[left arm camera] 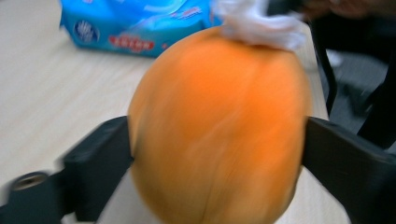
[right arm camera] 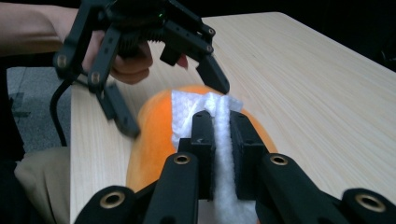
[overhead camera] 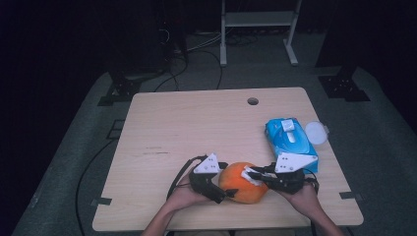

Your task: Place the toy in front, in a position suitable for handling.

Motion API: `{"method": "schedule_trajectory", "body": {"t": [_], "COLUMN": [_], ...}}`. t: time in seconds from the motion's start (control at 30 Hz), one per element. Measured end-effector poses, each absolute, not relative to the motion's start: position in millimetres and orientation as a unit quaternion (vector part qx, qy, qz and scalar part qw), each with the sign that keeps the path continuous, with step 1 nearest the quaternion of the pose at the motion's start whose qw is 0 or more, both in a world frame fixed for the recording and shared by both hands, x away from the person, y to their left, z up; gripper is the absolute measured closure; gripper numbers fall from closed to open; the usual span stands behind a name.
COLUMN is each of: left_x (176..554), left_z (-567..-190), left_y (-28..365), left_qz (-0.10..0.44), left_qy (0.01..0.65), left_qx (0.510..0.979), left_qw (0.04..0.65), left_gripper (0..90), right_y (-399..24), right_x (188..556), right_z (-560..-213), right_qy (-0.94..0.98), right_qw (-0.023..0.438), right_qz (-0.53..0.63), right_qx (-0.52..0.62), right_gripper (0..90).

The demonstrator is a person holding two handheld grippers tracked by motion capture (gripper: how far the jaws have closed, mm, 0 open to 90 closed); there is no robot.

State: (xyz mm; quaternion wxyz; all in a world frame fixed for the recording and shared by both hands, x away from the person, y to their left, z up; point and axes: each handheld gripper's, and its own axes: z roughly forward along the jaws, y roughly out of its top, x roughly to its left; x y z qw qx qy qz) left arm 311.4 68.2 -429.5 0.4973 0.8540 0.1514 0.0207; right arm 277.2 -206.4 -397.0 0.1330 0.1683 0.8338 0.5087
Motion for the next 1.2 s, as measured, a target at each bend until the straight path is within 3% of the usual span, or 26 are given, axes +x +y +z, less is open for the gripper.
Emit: {"method": "schedule_trajectory", "body": {"t": [0.07, 0.2, 0.27, 0.6, 0.97, 1.2], "left_x": [313, 306, 302, 288, 293, 287], "left_z": [-432, -427, -423, -418, -423, -419], "left_y": [68, 62, 58, 49, 54, 44], "left_qz": [0.002, 0.034, 0.049, 0.088, 0.077, 0.093], "left_qy": [0.151, 0.125, 0.114, 0.077, 0.1, 0.074], "left_qx": [0.848, 0.847, 0.851, 0.865, 0.854, 0.859], "left_qw": [0.508, 0.515, 0.511, 0.488, 0.504, 0.498], "left_gripper": [12.5, 30.9, 33.5, 34.5, 31.7, 32.3], "right_y": [-215, -220, -214, -159, -212, -186], "right_x": [276, 276, 275, 271, 272, 273], "right_z": [-398, -393, -388, -378, -380, -379], "right_qy": [0.83, 0.829, 0.831, 0.852, 0.843, 0.842], "right_qw": [0.132, 0.14, 0.147, 0.151, 0.162, 0.14], "right_qz": [0.512, 0.509, 0.507, 0.49, 0.484, 0.501], "right_qx": [0.178, 0.182, 0.174, 0.104, 0.169, 0.143], "right_gripper": [80.8, 80.8, 80.8, 80.8, 80.9, 80.9]}}
